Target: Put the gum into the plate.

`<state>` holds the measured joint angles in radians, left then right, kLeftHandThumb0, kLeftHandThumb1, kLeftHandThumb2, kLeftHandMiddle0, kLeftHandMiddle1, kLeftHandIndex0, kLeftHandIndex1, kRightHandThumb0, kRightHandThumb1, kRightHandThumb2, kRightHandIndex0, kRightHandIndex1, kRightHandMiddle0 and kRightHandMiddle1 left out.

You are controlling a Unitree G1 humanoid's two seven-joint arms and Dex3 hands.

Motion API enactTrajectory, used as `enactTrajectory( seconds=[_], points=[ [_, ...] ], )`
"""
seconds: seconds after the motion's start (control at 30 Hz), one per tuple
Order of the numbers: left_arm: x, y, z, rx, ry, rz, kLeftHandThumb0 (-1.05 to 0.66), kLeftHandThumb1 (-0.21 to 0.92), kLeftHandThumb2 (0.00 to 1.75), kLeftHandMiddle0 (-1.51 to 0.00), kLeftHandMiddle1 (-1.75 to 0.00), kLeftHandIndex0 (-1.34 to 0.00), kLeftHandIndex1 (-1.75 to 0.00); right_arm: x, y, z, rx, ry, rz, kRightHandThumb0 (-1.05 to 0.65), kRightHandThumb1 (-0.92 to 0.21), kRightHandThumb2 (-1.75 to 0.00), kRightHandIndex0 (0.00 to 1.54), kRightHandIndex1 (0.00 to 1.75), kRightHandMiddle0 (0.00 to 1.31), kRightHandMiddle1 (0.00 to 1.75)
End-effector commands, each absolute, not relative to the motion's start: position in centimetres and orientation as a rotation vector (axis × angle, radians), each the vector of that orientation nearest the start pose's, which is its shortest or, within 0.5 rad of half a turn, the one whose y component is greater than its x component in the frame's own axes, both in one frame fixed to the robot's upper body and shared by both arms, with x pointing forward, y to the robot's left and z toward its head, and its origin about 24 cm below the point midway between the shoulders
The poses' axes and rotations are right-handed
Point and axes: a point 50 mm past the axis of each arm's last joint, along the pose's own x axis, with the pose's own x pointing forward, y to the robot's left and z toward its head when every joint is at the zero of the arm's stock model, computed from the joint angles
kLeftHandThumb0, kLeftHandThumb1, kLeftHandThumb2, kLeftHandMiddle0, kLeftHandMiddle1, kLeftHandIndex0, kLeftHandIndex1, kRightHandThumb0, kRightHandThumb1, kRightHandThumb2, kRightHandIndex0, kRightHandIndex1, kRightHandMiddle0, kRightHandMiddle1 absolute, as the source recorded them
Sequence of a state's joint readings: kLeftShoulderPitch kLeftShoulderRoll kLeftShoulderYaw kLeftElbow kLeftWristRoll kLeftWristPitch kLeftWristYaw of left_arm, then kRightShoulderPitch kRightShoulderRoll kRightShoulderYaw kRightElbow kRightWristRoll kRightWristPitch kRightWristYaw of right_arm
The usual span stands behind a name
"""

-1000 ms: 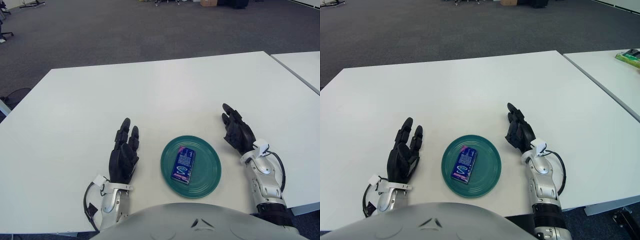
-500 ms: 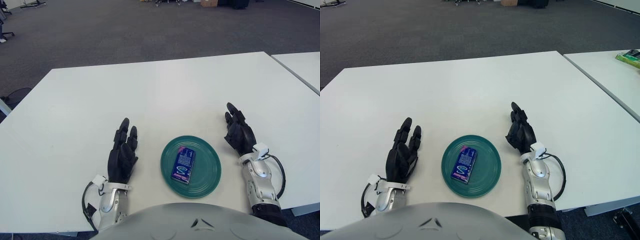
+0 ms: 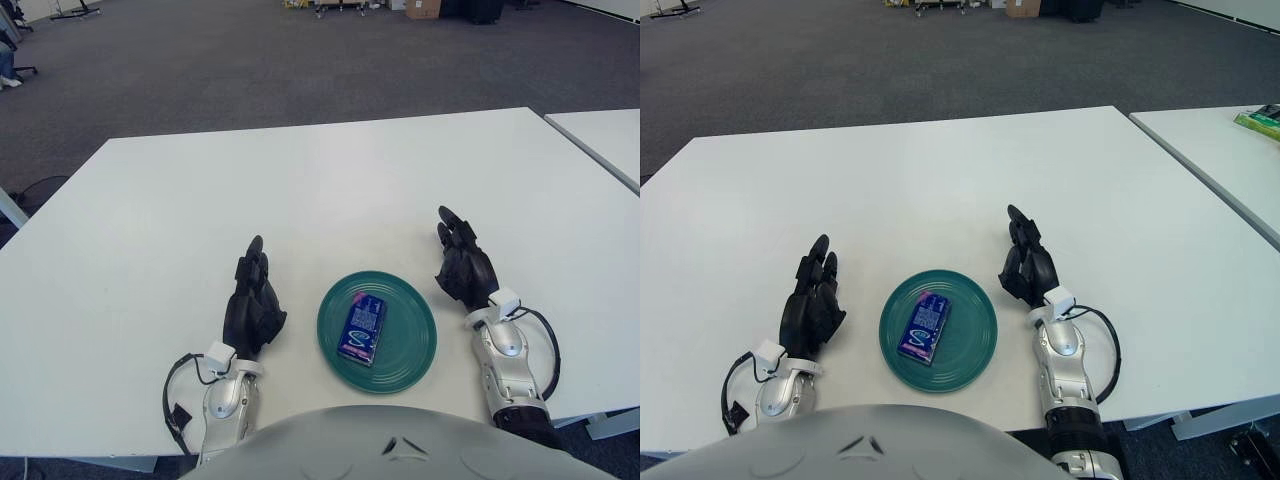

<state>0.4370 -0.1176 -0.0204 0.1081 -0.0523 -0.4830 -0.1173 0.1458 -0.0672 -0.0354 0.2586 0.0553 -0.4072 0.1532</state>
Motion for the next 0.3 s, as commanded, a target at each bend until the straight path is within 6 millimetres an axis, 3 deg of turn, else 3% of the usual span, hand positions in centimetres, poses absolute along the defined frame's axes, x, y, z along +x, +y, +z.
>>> enactTrajectory(
  seconds=[0.0, 0.27],
  points=[
    [13.74, 15.49, -4.41, -0.083, 0.148, 0.081, -0.96, 0.92, 0.93, -0.05, 0.0, 0.0, -0.22, 18.29, -15.62, -4.81, 0.036, 0.181, 0.063, -0.86, -0.92, -1.03, 0.09, 0.01, 0.0, 0.37],
    [13.73, 15.32, -4.43, -0.096, 0.136, 0.077, -0.96, 0.92, 0.93, -0.03, 0.0, 0.0, -0.17, 18.38, -15.36, -5.02, 0.03, 0.177, 0.078, -0.86, -0.92, -1.03, 0.06, 0.0, 0.0, 0.34]
  ],
)
